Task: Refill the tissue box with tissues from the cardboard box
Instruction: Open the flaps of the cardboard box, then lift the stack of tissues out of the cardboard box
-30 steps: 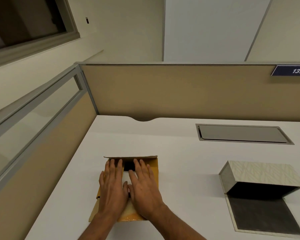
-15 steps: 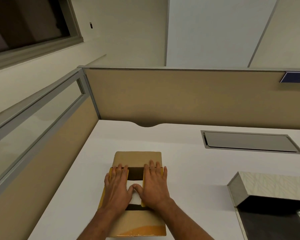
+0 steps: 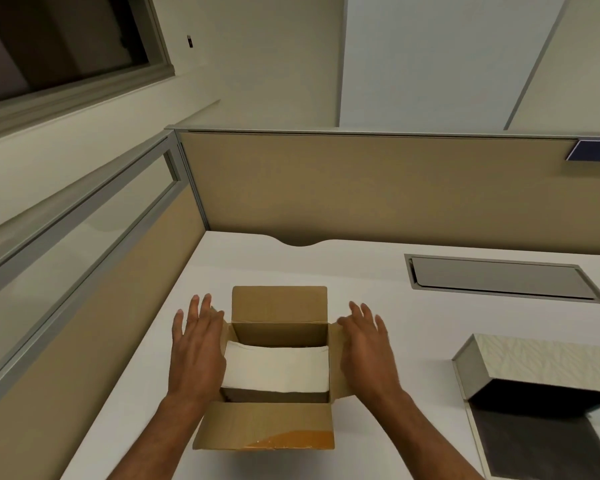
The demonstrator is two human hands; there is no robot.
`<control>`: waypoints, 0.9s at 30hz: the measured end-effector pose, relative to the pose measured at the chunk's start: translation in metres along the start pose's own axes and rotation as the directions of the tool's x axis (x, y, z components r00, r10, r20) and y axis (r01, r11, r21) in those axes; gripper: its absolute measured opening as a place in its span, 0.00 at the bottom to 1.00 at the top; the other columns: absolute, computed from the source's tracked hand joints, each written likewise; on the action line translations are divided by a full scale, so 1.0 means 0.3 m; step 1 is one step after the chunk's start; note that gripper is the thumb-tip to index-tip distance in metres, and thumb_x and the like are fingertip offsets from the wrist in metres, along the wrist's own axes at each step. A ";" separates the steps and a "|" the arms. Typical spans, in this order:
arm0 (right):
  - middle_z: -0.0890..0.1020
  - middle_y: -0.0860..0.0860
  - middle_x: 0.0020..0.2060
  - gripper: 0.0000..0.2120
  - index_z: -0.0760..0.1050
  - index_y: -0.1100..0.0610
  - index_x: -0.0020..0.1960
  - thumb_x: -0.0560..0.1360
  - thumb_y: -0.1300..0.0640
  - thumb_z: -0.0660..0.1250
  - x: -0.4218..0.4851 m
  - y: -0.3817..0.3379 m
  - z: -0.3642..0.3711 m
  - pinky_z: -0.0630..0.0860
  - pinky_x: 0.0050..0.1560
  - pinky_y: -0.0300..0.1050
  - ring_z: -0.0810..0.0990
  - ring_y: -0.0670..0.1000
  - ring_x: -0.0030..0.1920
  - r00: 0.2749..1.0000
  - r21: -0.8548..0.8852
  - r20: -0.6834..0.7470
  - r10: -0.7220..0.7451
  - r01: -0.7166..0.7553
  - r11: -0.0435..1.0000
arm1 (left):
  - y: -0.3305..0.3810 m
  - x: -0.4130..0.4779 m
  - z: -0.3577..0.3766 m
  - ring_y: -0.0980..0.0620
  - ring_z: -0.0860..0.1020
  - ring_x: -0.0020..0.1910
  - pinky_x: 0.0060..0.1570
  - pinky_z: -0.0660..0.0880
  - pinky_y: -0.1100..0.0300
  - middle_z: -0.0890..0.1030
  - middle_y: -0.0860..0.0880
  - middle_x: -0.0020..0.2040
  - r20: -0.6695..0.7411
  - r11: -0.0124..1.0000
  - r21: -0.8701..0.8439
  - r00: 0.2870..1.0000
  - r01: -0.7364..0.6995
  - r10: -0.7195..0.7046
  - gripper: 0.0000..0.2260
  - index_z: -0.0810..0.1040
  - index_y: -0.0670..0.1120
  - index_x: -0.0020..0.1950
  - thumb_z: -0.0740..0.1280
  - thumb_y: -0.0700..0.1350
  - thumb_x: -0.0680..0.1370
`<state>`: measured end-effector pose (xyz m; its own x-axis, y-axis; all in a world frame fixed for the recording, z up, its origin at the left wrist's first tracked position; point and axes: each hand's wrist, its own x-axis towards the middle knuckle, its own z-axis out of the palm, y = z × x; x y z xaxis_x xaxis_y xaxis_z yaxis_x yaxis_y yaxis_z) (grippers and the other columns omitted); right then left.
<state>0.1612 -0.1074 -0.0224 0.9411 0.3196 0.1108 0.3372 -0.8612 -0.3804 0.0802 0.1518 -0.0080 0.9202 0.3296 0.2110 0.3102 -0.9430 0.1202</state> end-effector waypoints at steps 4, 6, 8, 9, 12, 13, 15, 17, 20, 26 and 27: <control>0.58 0.56 0.80 0.22 0.65 0.54 0.76 0.81 0.58 0.56 -0.080 0.061 0.045 0.37 0.78 0.56 0.51 0.57 0.80 0.998 -0.108 0.061 0.002 0.004 0.994 | 0.015 -0.051 0.031 0.38 0.45 0.81 0.77 0.37 0.40 0.51 0.39 0.81 0.090 0.983 0.175 0.993 0.058 -0.074 0.27 0.62 0.42 0.76 0.61 0.39 0.77; 0.58 0.56 0.80 0.23 0.62 0.55 0.77 0.84 0.51 0.50 -0.111 0.049 0.072 0.36 0.78 0.54 0.52 0.56 0.80 0.997 -0.067 0.072 0.016 -0.011 0.998 | 0.035 -0.074 0.052 0.38 0.43 0.81 0.77 0.36 0.41 0.48 0.39 0.82 0.128 0.976 0.189 0.983 0.105 -0.130 0.26 0.57 0.43 0.78 0.57 0.44 0.80; 0.57 0.55 0.80 0.27 0.58 0.55 0.78 0.84 0.45 0.46 -0.129 0.024 0.098 0.37 0.78 0.51 0.52 0.55 0.80 0.992 0.010 0.102 0.071 -0.073 0.997 | 0.051 -0.090 0.073 0.39 0.45 0.81 0.78 0.40 0.42 0.49 0.40 0.82 0.178 0.973 0.164 0.966 0.160 -0.188 0.26 0.54 0.43 0.78 0.52 0.51 0.82; 0.55 0.55 0.80 0.29 0.55 0.56 0.79 0.83 0.42 0.47 -0.135 0.012 0.109 0.39 0.78 0.50 0.51 0.55 0.80 0.985 0.061 0.128 0.112 -0.121 0.991 | 0.056 -0.095 0.085 0.40 0.46 0.81 0.79 0.42 0.43 0.50 0.40 0.82 0.208 0.972 0.126 0.952 0.200 -0.223 0.26 0.53 0.43 0.79 0.51 0.53 0.83; 0.50 0.55 0.81 0.33 0.49 0.57 0.80 0.82 0.41 0.51 -0.143 -0.015 0.132 0.47 0.79 0.51 0.48 0.55 0.81 0.951 0.232 0.225 0.212 -0.264 0.936 | 0.063 -0.104 0.120 0.41 0.51 0.81 0.79 0.50 0.46 0.52 0.42 0.81 0.303 0.932 -0.069 0.898 0.355 -0.320 0.27 0.50 0.43 0.79 0.51 0.53 0.83; 0.50 0.54 0.81 0.33 0.48 0.57 0.80 0.83 0.42 0.53 -0.144 -0.023 0.137 0.50 0.79 0.52 0.49 0.56 0.80 0.940 0.274 0.255 0.228 -0.297 0.915 | 0.063 -0.106 0.129 0.40 0.54 0.80 0.78 0.53 0.45 0.55 0.41 0.81 0.325 0.909 -0.132 0.883 0.397 -0.338 0.26 0.51 0.43 0.79 0.51 0.52 0.84; 0.50 0.54 0.81 0.32 0.47 0.57 0.80 0.83 0.45 0.54 -0.146 -0.041 0.149 0.54 0.78 0.54 0.51 0.57 0.80 0.921 0.335 0.302 0.247 -0.345 0.877 | 0.063 -0.109 0.144 0.39 0.62 0.77 0.75 0.61 0.44 0.61 0.41 0.79 0.351 0.853 -0.244 0.862 0.461 -0.365 0.25 0.54 0.44 0.78 0.54 0.50 0.83; 0.54 0.54 0.81 0.29 0.48 0.57 0.80 0.84 0.48 0.53 -0.148 -0.062 0.161 0.60 0.76 0.55 0.57 0.57 0.79 0.909 0.396 0.321 0.267 -0.385 0.834 | 0.063 -0.114 0.157 0.39 0.68 0.73 0.73 0.66 0.43 0.65 0.41 0.77 0.361 0.816 -0.310 0.854 0.488 -0.374 0.23 0.56 0.44 0.77 0.56 0.48 0.83; 0.67 0.55 0.76 0.24 0.54 0.56 0.79 0.84 0.51 0.52 -0.148 -0.095 0.172 0.69 0.71 0.56 0.70 0.57 0.73 0.898 0.524 0.320 0.302 -0.433 0.733 | 0.065 -0.119 0.173 0.39 0.67 0.74 0.73 0.63 0.44 0.64 0.41 0.78 0.367 0.815 -0.313 0.853 0.488 -0.370 0.24 0.55 0.44 0.78 0.56 0.47 0.83; 0.58 0.55 0.80 0.26 0.51 0.57 0.80 0.84 0.53 0.54 -0.152 -0.114 0.180 0.59 0.77 0.52 0.58 0.56 0.79 0.925 0.464 0.196 0.325 -0.379 0.800 | 0.072 -0.135 0.186 0.42 0.57 0.80 0.78 0.51 0.48 0.59 0.42 0.80 0.119 0.946 -0.244 0.975 0.212 -0.188 0.27 0.56 0.43 0.79 0.58 0.50 0.82; 0.54 0.53 0.81 0.27 0.51 0.56 0.80 0.84 0.52 0.55 -0.153 -0.119 0.176 0.56 0.78 0.50 0.54 0.54 0.80 0.945 0.419 0.125 0.301 -0.325 0.847 | 0.076 -0.136 0.191 0.44 0.55 0.80 0.78 0.50 0.50 0.58 0.43 0.81 0.097 0.957 -0.263 0.990 0.123 -0.100 0.27 0.56 0.45 0.79 0.59 0.50 0.82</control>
<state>0.1046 -0.0704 -0.0624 0.9878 0.0926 -0.1249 -0.0314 -0.6680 -0.7435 0.0633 0.1143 -0.0693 0.9033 0.4165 0.1030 0.3468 -0.8502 0.3962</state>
